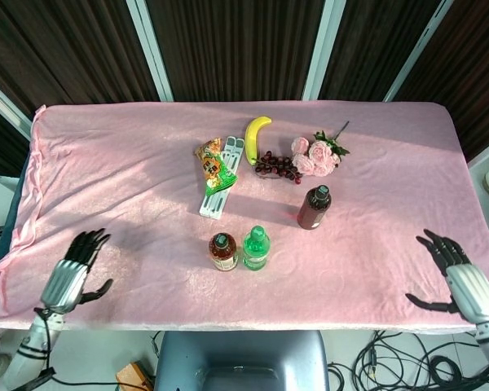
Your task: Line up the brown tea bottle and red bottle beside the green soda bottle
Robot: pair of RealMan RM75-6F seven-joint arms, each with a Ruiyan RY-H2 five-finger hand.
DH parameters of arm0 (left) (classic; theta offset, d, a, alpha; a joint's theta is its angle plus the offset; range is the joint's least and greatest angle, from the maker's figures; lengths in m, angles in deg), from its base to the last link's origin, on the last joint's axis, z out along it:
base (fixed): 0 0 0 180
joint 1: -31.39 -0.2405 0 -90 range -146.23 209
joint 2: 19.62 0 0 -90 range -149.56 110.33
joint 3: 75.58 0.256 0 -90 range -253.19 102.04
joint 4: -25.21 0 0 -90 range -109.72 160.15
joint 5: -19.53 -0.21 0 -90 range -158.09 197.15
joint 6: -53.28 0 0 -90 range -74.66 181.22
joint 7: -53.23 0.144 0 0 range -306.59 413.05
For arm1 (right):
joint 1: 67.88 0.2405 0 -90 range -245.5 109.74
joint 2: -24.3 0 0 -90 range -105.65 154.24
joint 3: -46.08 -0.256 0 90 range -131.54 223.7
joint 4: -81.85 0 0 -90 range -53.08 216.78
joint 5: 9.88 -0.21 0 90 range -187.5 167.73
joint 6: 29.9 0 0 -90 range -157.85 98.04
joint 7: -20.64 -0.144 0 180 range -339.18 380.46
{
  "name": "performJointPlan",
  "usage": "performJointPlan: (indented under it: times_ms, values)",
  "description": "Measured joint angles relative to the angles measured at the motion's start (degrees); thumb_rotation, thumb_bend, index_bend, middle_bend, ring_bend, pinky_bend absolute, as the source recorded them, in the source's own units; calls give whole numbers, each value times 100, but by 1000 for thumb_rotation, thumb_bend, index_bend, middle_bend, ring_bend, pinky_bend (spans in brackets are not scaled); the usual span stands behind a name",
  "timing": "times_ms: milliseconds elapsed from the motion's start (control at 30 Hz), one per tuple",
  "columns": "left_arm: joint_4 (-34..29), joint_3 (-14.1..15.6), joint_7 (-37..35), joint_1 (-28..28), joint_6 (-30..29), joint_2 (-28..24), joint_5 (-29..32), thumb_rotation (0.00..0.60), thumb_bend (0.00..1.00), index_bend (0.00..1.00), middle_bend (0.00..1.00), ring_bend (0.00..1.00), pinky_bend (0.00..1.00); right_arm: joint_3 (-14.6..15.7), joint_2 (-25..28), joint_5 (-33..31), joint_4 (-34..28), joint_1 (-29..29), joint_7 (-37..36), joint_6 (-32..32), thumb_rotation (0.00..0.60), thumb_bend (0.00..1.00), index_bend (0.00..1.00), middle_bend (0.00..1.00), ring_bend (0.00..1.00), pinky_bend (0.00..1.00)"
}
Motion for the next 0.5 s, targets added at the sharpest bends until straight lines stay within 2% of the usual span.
performJointPlan:
  times_ms: [67,167,333,500]
  values:
    - [78,2,613,-454,-267,-30,314,600,302,0,4,0,0,-274,-88,-328,52,284,-142,-354,600,279,0,0,0,106]
    - [352,4,1096,-961,-519,-5,601,600,307,0,7,0,0,-649,-275,-816,207,734,-275,-957,600,279,0,0,0,106]
    - [656,-34,837,-1080,-643,63,582,600,311,0,9,0,0,-1205,-830,-1638,665,1610,-103,-1984,600,279,0,0,0,106]
    - [824,-198,675,-1117,-552,114,639,600,311,0,8,0,0,-1570,-1625,-2323,1314,2312,146,-2688,600,279,0,0,0,106]
